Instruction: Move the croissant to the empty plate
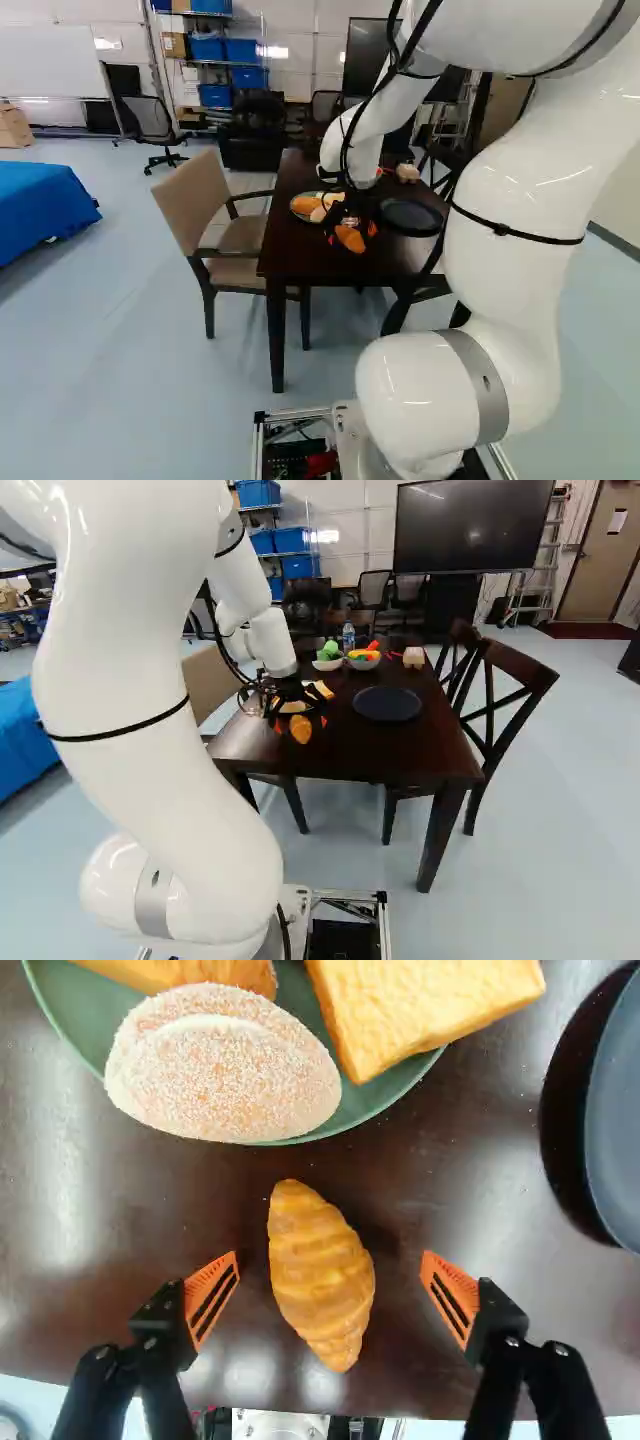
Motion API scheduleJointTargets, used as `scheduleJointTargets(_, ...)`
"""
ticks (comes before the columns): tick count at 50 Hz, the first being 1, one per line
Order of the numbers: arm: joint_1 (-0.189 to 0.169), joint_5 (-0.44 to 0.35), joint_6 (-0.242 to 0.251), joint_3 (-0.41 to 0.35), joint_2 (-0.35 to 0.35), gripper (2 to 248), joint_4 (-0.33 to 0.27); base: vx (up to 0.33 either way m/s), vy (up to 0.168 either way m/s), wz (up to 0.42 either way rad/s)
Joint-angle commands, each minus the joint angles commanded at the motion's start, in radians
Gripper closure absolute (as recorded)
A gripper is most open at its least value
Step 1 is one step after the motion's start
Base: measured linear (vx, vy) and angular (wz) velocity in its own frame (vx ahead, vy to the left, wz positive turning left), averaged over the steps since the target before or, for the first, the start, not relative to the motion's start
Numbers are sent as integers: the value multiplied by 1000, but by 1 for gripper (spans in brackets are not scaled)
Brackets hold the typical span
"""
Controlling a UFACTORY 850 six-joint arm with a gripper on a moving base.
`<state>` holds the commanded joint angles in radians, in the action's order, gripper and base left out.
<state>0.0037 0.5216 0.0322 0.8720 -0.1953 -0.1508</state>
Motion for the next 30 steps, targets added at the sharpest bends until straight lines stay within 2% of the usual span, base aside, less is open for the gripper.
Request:
scheduleJointTargets(3,0,0,8,0,0,7,0,0,0,0)
scheduleJointTargets(4,0,0,8,0,0,14,0,0,0,0)
scheduleJointTargets(30,0,0,8,0,0,12,0,0,0,0)
